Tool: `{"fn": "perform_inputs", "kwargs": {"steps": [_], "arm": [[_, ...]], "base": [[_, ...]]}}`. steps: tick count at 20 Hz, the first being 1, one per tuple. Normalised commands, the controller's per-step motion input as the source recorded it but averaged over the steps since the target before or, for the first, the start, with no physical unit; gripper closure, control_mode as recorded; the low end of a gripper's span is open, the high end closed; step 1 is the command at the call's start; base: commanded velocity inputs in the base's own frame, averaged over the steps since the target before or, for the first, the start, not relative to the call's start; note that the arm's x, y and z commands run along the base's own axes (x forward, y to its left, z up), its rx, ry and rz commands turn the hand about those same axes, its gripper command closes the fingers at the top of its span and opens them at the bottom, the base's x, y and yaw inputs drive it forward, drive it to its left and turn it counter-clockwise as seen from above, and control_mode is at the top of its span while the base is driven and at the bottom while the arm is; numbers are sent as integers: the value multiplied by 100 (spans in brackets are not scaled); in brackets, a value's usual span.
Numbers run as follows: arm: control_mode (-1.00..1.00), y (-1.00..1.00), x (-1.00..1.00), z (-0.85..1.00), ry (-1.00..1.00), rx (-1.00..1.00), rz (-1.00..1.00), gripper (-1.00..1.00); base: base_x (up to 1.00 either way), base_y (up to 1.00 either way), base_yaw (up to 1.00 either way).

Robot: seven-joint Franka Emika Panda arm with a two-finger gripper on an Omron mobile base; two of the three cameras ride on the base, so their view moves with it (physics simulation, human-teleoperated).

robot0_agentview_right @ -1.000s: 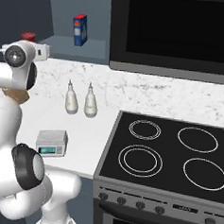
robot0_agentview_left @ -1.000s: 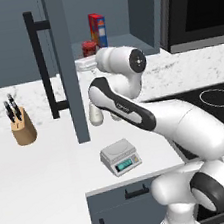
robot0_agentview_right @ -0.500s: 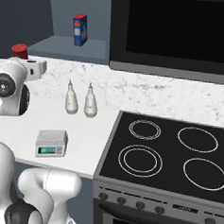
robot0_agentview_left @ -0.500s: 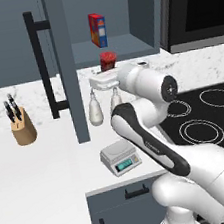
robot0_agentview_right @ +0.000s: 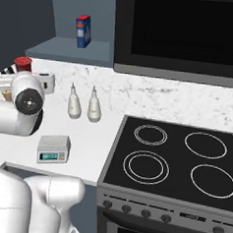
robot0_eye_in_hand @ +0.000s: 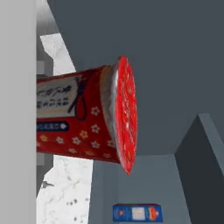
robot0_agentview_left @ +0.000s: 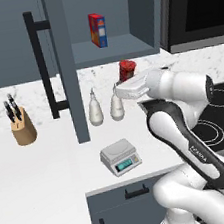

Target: Pick the yogurt and place it on the digital scale for weighing, and close the cabinet.

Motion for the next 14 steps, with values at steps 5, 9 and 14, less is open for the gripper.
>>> {"fn": "perform_inputs", "kwargs": {"steps": [5, 9, 14], "arm": [[-100, -33, -21, -50, 0, -1, 33, 100], [-100, -1, 3, -83, 0, 0, 36, 100], [-100, -8, 2, -66, 0, 0, 35, 100]], "base": [[0, 0, 0], [0, 0, 0], [0, 0, 0]]}}
